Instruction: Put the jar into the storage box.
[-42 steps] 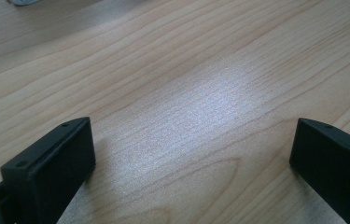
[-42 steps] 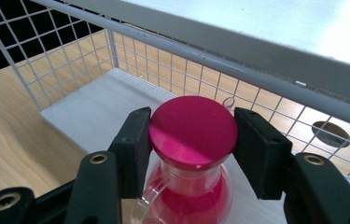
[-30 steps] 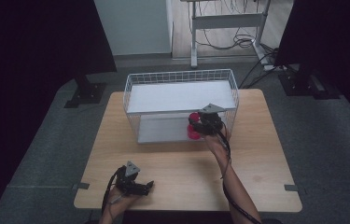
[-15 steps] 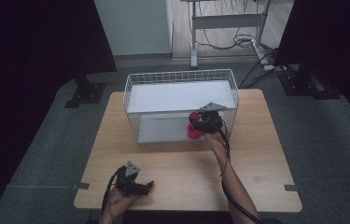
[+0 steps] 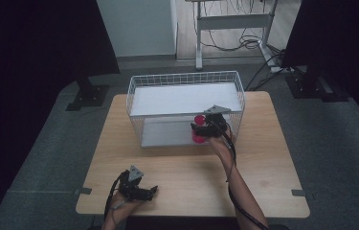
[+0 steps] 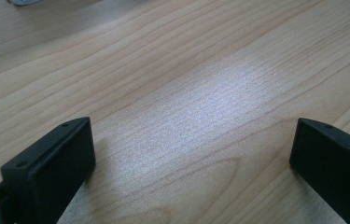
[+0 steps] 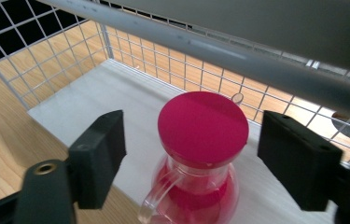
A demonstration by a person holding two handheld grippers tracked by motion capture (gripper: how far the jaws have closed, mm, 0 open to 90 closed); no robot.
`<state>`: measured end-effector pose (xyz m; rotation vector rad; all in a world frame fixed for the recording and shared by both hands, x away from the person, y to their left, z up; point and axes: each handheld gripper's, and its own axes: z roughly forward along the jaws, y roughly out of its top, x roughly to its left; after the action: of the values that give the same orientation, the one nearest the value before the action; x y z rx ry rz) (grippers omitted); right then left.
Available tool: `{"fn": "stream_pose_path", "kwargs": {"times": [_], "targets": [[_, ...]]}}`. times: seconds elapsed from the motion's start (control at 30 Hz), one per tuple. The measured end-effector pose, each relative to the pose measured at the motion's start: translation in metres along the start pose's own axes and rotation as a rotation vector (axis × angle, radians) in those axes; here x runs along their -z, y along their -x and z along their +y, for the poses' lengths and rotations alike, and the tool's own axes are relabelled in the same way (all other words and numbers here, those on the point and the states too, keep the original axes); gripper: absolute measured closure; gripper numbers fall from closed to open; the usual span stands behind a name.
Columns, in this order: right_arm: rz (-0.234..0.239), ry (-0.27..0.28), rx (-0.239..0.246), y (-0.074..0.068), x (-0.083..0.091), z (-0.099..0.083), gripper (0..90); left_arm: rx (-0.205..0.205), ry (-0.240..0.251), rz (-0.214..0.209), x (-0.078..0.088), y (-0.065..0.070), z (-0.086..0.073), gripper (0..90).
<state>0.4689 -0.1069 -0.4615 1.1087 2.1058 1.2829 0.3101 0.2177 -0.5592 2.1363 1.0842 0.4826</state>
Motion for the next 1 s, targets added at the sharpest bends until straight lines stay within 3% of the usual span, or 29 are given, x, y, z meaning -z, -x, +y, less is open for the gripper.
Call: {"fn": "stream_pose_path", "kwargs": {"times": [0.2, 1.0], "targets": [[-0.004, 0.006, -0.002, -0.003, 0.003, 0.001, 15.4, -0.002, 0.000, 0.001, 0.000, 0.000, 0.000, 0.0], [0.024, 0.009, 0.016, -0.008, 0.023, 0.001, 15.0, -0.002, 0.000, 0.001, 0.000, 0.000, 0.000, 0.0]]}}
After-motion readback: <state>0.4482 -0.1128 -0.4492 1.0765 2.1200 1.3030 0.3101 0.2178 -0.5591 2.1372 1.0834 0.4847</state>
